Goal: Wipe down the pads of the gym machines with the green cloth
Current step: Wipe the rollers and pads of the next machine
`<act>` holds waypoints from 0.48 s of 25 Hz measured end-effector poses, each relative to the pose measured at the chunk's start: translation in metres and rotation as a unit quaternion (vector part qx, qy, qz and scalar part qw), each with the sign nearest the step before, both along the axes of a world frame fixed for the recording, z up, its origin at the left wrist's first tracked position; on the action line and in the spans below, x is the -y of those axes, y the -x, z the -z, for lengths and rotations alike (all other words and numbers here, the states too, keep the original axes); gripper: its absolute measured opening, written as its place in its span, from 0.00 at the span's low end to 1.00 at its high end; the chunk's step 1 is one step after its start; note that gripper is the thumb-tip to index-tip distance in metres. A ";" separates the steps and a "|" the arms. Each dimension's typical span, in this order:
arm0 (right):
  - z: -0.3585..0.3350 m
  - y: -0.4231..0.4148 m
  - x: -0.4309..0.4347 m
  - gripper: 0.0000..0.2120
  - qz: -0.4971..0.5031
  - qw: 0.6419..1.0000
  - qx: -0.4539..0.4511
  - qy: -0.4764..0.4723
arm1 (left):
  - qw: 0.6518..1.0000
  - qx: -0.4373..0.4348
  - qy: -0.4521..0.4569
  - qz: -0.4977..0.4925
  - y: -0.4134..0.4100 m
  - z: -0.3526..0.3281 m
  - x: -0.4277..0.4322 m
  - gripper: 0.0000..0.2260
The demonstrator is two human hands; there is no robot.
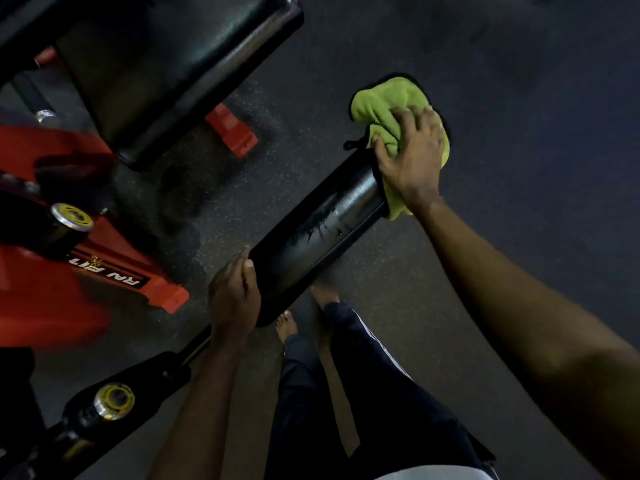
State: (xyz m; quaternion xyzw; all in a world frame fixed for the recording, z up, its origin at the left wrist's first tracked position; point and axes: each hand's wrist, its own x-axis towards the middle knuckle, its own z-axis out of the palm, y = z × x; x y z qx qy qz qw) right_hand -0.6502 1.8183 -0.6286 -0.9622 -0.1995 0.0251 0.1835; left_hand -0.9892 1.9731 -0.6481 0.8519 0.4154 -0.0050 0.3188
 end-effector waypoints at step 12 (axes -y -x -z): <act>0.000 0.053 0.001 0.27 -0.090 0.996 0.007 -0.002 | 0.989 -0.034 0.133 -0.062 -0.009 -0.003 -0.022 0.18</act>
